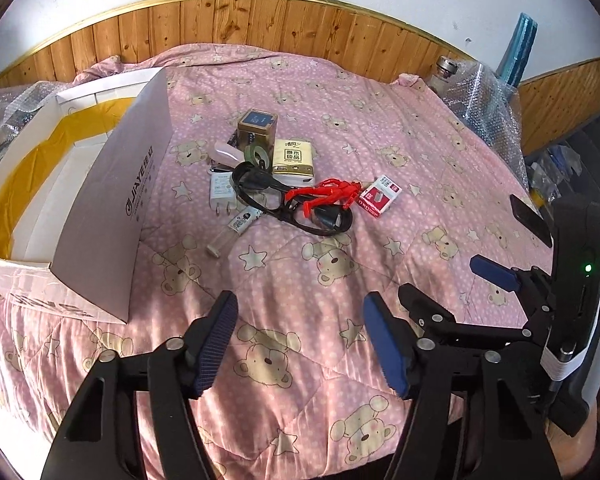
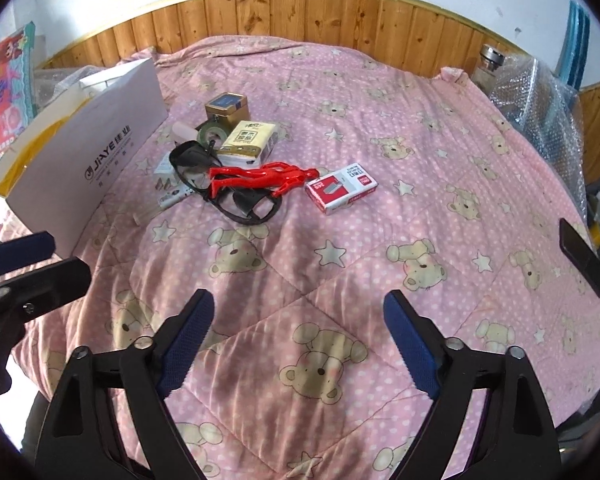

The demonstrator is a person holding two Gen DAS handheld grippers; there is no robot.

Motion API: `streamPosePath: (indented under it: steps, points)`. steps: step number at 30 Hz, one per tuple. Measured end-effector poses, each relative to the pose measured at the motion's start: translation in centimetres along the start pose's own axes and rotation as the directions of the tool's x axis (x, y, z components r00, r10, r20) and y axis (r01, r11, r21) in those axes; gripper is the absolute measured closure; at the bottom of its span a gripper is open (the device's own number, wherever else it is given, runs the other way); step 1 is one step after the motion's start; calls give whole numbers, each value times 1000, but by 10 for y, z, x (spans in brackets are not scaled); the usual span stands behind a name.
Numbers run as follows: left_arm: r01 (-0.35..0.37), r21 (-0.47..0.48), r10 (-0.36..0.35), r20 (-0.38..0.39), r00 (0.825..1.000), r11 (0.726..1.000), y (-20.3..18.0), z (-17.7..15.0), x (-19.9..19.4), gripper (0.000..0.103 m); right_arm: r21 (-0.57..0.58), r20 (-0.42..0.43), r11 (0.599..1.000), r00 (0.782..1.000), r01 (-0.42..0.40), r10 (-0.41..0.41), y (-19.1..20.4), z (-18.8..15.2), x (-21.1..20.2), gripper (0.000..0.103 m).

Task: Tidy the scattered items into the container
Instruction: 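Move both tools toward the pile of items on the bed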

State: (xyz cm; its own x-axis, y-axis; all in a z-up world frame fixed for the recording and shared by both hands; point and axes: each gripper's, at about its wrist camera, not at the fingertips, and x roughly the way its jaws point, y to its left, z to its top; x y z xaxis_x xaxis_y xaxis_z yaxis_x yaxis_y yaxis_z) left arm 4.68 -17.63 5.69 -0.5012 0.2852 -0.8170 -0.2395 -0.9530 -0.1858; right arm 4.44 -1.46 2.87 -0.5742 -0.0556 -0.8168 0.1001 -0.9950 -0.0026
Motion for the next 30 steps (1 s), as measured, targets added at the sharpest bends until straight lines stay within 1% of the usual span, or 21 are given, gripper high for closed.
streamPosePath:
  steps: [1, 2, 3, 4, 5, 7, 8, 10, 12, 15, 21, 24, 25, 26, 27, 28, 29, 30]
  points:
    - [6, 1, -6, -4, 1000, 1000, 0, -2, 0, 55, 8, -16, 1000, 1000, -25, 25, 0, -1, 2, 54]
    - [11, 2, -11, -8, 1000, 1000, -1, -3, 0, 59, 17, -31, 999, 998, -51, 51, -1, -2, 4, 83]
    - [12, 4, -12, -14, 1000, 1000, -2, -5, 0, 67, 27, -46, 997, 996, -76, 77, -1, -2, 5, 90]
    - [11, 8, -11, -16, 1000, 1000, -4, -5, 0, 74, 46, -52, 992, 992, -113, 116, -3, -3, 7, 92]
    - [9, 13, -9, -14, 1000, 1000, -5, -5, 0, 77, 58, -50, 989, 989, -135, 138, -3, -4, 7, 93]
    - [6, 23, -6, -10, 1000, 1000, -7, -5, -1, 88, 62, -46, 986, 987, -152, 155, -1, -3, 6, 95]
    - [5, 26, -5, -6, 1000, 1000, -7, -4, -2, 90, 68, -43, 984, 985, -166, 170, -1, -2, 5, 96]
    - [13, 27, -13, -6, 1000, 1000, -8, -2, -3, 98, 82, -38, 977, 979, -195, 198, -1, 0, 4, 97]
    - [19, 28, -18, -15, 1000, 999, -9, -2, 0, 100, 93, -35, 973, 976, -213, 217, 1, 2, 5, 97]
    - [26, 30, -25, -27, 999, 999, -11, -2, 4, 102, 114, -39, 965, 970, -235, 241, 1, 4, 8, 97]
    - [37, 21, -36, -52, 998, 999, -11, -1, 15, 102, 144, -55, 957, 964, -252, 262, 3, 9, 20, 97]
    - [44, 5, -43, -66, 997, 999, -7, 4, 25, 102, 162, -69, 955, 963, -248, 261, 3, 13, 31, 94]
    - [46, 0, -46, -71, 996, 999, -6, 6, 28, 99, 170, -71, 954, 963, -245, 260, 2, 13, 33, 93]
    - [48, -6, -49, -76, 996, 999, -5, 7, 32, 97, 182, -75, 953, 963, -242, 259, 0, 13, 37, 85]
    - [50, -11, -51, -80, 995, 999, -3, 9, 35, 87, 196, -81, 951, 963, -238, 258, -3, 14, 41, 76]
    - [53, -17, -54, -85, 995, 998, -2, 10, 39, 70, 210, -87, 949, 963, -234, 257, -6, 14, 44, 58]
    - [55, -22, -57, -90, 994, 998, -1, 12, 42, 61, 225, -89, 946, 962, -235, 260, -9, 14, 47, 54]
    - [57, -28, -59, -94, 994, 998, 0, 13, 45, 48, 240, -90, 942, 961, -235, 262, -13, 15, 49, 54]
